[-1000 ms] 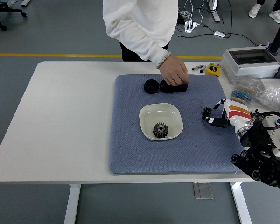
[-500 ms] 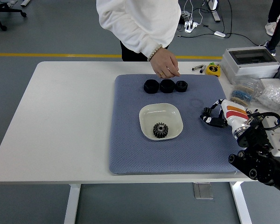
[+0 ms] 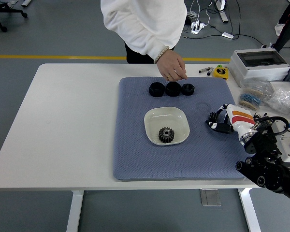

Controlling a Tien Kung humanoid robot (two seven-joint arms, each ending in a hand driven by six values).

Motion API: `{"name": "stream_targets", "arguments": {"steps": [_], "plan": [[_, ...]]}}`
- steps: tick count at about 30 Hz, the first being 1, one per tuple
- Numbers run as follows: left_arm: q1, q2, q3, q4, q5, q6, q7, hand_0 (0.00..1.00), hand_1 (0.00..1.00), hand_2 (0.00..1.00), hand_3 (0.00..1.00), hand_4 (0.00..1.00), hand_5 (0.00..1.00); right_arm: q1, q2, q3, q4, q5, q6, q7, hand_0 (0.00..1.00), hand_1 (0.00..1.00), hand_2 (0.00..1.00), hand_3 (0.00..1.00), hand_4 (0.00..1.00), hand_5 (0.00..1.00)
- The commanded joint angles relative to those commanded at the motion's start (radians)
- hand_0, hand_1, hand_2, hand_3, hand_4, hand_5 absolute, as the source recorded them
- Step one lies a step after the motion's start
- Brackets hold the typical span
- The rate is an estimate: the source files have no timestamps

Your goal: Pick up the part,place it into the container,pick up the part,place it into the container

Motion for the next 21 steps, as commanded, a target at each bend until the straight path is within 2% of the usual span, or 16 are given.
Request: {"name": "stream_targets", "arguments": {"steps": [2,3,13,21], "plan": [[-0.002,0.000,-0.002,-0.001,0.004,-0.001,0.001,0.694,0.718,0.743,0.646,0.669,0.655,0.000,-0.001,-0.006,-0.003,-0.001,0.000,-0.003,0.052,0.091,0.231,0.514,0.736,0.477],[-0.003,-0.001,-0.002,-0.001,0.006,-0.001,0.001,0.693,0.719,0.743,0.645,0.669,0.655,0.000,-0.001,-0.009,-0.004,0.000,0.000,-0.004,0.049,0.084,0.230,0.506,0.647,0.457],[-0.004,-0.002,-0.004,-0.003,0.015,-0.004,0.003,0.694,0.719,0.743,0.645,0.669,0.656,-0.007,-0.002,-0.032,-0.016,0.009,0.000,-0.005,0.039,0.082,0.222,0.492,0.627,0.469],[0.000,-0.001,0.000,-0.003,0.010,-0.005,0.001,0.694,0.716,0.743,0.645,0.669,0.655,-0.014,-0.014,0.012,0.007,-0.018,0.000,-0.002,0.022,0.069,0.195,0.487,0.608,0.460]]}}
